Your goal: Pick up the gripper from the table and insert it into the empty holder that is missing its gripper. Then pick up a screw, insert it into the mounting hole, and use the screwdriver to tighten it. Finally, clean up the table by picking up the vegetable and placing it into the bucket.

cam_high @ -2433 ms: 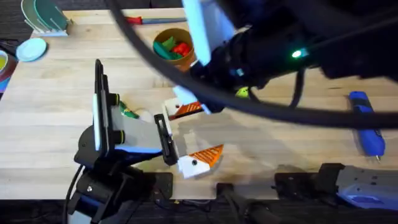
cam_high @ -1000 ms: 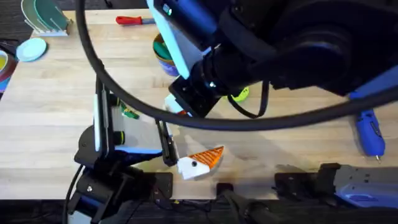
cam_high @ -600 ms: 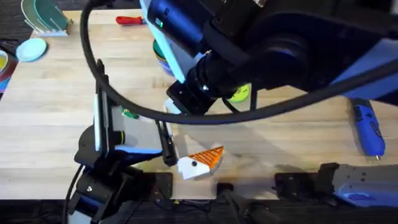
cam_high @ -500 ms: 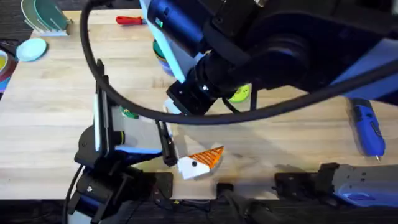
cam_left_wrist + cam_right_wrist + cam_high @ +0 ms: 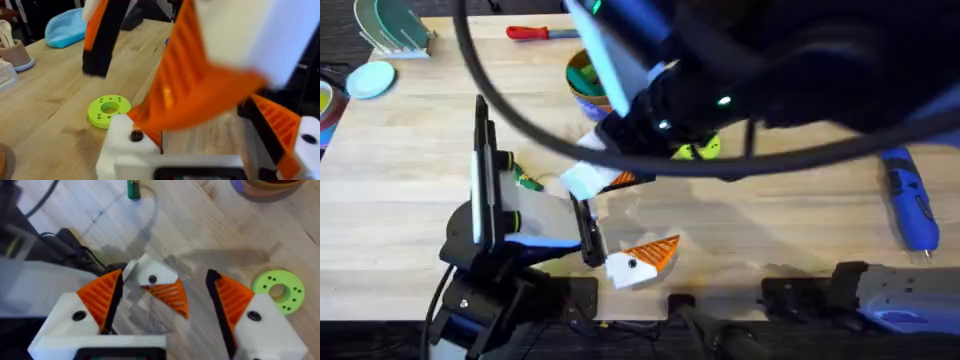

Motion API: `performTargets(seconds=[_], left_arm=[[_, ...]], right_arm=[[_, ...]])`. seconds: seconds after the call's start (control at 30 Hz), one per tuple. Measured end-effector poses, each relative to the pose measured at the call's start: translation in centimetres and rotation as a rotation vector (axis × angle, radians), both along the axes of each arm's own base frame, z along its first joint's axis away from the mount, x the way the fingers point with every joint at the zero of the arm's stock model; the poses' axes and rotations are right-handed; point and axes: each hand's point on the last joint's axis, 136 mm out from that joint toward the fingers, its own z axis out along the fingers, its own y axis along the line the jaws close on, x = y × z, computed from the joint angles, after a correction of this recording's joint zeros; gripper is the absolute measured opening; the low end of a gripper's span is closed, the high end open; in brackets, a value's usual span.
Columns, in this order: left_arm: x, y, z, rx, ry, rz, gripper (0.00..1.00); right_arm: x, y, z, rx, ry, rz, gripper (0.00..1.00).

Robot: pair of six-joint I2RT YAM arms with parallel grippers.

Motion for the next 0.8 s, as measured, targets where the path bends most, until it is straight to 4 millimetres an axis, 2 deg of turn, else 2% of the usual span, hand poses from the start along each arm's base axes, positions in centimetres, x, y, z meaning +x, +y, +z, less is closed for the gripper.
performTargets(seconds=[0.1,0.23,0.33,0.5,0.53,0.6,0.63,0.73,0.77,0.8], left_arm=[[0.0,0.0,0.0,0.000,0.000,0.000,0.992],[0.0,0.0,0.0,0.000,0.000,0.000,0.993],[0.0,0.0,0.0,0.000,0.000,0.000,0.993],[0.0,0.0,0.0,0.000,0.000,0.000,0.985],[0.0,0.0,0.0,0.000,0.001,0.000,0.934],[0.0,0.0,0.0,0.000,0.000,0.001,0.765],[0.0,0.0,0.0,0.000,0.000,0.001,0.647],[0.0,0.0,0.0,0.000,0.000,0.002,0.171],[0.1,0.0,0.0,0.001,-0.004,0.003,0.048],[0.1,0.0,0.0,0.001,-0.005,0.005,0.016]], right_arm=[[0.1,-1.7,1.8,0.023,-0.013,-0.029,0.991],[-0.3,-5.7,4.1,0.031,-0.019,-0.086,0.991],[-1.6,-8.7,5.4,0.029,-0.018,-0.111,0.991],[-4.4,-12.4,7.0,0.029,-0.019,-0.114,0.992],[-4.8,-13.0,7.2,0.034,-0.022,-0.115,0.992],[-5.5,-13.8,7.5,0.056,-0.027,-0.126,0.992],[-5.8,-14.2,7.4,0.064,-0.028,-0.132,0.991],[-6.9,-15.6,6.6,0.089,-0.018,-0.160,0.992],[-7.3,-15.9,6.3,0.102,-0.016,-0.165,0.991],[-7.6,-16.2,6.0,0.116,-0.015,-0.168,0.991]])
